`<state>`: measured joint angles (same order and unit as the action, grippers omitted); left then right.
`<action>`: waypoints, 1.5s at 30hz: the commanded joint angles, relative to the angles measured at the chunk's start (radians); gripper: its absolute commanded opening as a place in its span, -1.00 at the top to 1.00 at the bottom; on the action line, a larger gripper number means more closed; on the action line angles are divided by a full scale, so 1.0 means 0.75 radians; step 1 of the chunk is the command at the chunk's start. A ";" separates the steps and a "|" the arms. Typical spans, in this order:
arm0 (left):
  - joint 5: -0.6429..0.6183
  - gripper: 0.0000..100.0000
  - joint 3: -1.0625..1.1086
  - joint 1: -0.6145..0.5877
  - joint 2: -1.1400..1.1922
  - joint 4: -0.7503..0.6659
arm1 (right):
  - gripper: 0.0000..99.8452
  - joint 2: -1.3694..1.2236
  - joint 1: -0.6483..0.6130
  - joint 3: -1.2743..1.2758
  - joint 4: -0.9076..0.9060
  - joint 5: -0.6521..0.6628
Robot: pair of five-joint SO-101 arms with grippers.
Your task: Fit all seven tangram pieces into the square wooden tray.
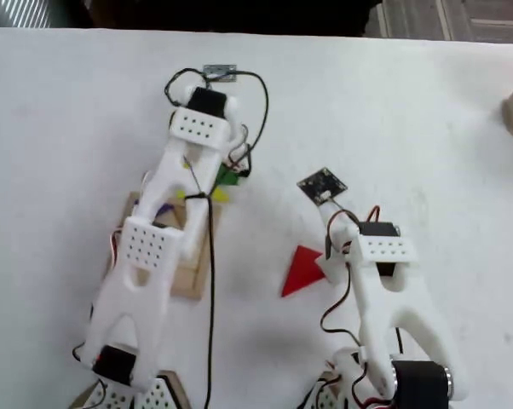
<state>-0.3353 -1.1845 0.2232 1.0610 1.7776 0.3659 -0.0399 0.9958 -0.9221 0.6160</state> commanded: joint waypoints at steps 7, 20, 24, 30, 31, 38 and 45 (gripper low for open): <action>0.078 0.96 0.245 -0.034 -0.435 0.018 | 0.97 0.024 -0.024 -0.002 0.030 0.018; 0.176 0.96 1.254 -0.195 -1.053 -0.264 | 0.97 0.021 -0.024 -0.002 0.030 0.018; 0.252 0.96 1.491 -0.251 -1.165 -0.399 | 0.97 0.021 -0.024 -0.002 0.030 0.016; 0.254 0.95 1.882 -0.275 -1.341 -0.599 | 0.97 0.021 -0.024 -0.002 0.030 0.014; 0.254 0.95 1.948 -0.273 -1.372 -0.632 | 0.97 0.021 -0.024 -0.002 0.030 0.014; 0.241 0.93 2.263 -0.300 -1.464 -0.853 | 0.97 0.021 -0.019 0.000 0.028 0.012; 0.072 0.50 2.365 -0.357 -1.472 -0.953 | 0.97 0.021 -0.017 0.000 0.026 0.010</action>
<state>-0.2079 0.5861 -0.0361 0.0176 1.0917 0.3659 -0.0430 0.9958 -0.9145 0.6160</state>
